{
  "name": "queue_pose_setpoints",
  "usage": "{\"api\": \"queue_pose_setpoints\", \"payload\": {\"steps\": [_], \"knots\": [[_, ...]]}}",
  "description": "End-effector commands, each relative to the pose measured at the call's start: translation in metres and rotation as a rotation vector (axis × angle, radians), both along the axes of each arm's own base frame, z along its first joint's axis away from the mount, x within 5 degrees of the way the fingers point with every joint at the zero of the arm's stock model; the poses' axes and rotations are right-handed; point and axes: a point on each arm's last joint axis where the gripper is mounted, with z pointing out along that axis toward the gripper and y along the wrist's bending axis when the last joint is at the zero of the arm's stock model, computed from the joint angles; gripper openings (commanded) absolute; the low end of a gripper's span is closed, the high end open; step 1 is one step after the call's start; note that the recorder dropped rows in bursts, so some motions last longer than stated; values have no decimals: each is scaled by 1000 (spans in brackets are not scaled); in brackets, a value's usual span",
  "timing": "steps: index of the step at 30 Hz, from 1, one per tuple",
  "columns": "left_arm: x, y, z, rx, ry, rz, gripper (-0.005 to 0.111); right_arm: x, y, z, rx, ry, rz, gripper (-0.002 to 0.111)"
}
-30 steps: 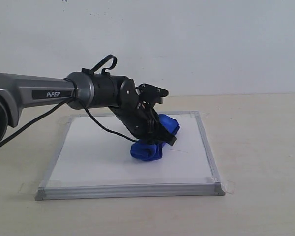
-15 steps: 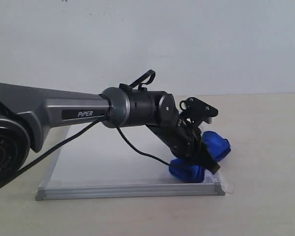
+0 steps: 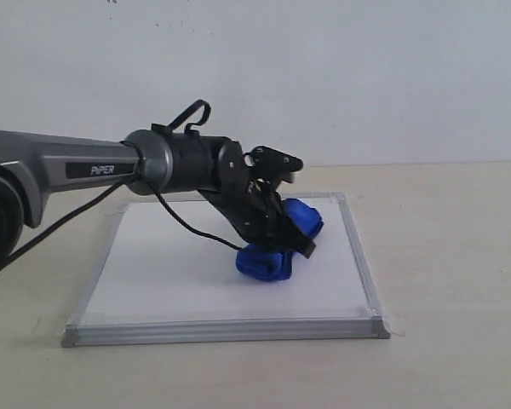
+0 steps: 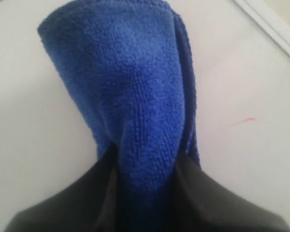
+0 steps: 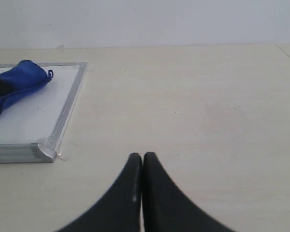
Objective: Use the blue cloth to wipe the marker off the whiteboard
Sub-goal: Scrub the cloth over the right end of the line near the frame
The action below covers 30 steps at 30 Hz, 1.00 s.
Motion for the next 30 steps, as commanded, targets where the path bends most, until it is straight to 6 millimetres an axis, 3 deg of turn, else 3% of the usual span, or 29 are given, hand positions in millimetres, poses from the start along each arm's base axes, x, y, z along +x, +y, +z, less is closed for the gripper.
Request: {"api": "queue_pose_setpoints", "payload": {"steps": [1,5,9,13,19,23,26,30], "knots": [[-36,-45,-13,59,67,-182,4,0,-1,0,-4,-14,-8,0],[-49,-70,-8,67,25,-275,4,0,-1,0,-4,-14,-8,0],[-44,-74,-4,69,-36,-262,4,0,-1,0,-4,-14,-8,0],[-25,-49,-5,131,-65,-147,4,0,-1,0,-4,-14,-8,0],[2,8,-11,204,-14,74,4,0,-1,0,-4,-14,-8,0],[2,20,-13,216,51,129,4,0,-1,0,-4,-14,-8,0],[-9,1,-14,187,88,63,4,0,-1,-1,-1,-1,-10,0],[-35,-45,-11,106,104,-138,4,0,-1,-1,-1,-1,-10,0]]}}
